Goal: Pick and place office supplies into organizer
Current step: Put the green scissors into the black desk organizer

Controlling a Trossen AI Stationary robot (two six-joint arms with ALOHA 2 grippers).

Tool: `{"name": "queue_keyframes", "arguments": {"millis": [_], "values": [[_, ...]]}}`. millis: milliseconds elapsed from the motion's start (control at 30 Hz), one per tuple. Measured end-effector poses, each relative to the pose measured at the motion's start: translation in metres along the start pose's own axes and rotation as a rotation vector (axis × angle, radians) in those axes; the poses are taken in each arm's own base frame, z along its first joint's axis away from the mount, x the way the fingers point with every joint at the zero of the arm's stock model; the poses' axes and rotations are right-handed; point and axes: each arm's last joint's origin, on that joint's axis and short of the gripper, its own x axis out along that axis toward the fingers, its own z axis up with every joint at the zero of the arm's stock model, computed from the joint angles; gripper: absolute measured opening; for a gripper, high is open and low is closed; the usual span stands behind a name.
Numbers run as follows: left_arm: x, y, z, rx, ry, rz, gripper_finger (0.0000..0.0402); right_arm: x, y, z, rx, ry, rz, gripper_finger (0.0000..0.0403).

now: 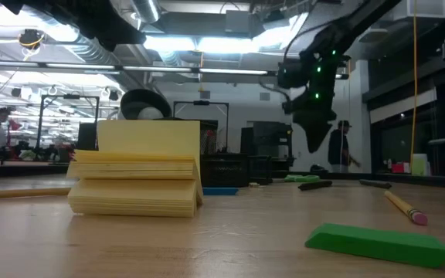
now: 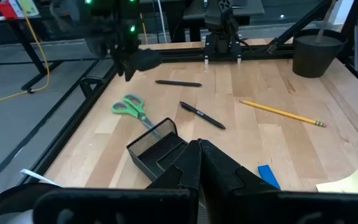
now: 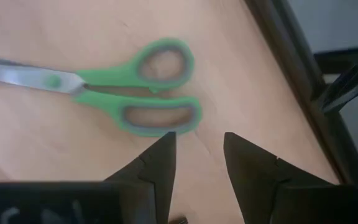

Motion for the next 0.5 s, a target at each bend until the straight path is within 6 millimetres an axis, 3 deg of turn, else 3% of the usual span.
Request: {"name": "queue_keyframes", "arguments": {"millis": [167,500], "values": [[0.0,0.0,0.0,0.001,0.0,0.0,0.0002,0.021,-0.005,0.001,0.04,0.048,0.0,0.014],[0.0,0.0,0.0,0.033,0.001,0.002,0.0002,0.044,-0.006,0.004,0.056,0.074,0.003,0.014]]}}
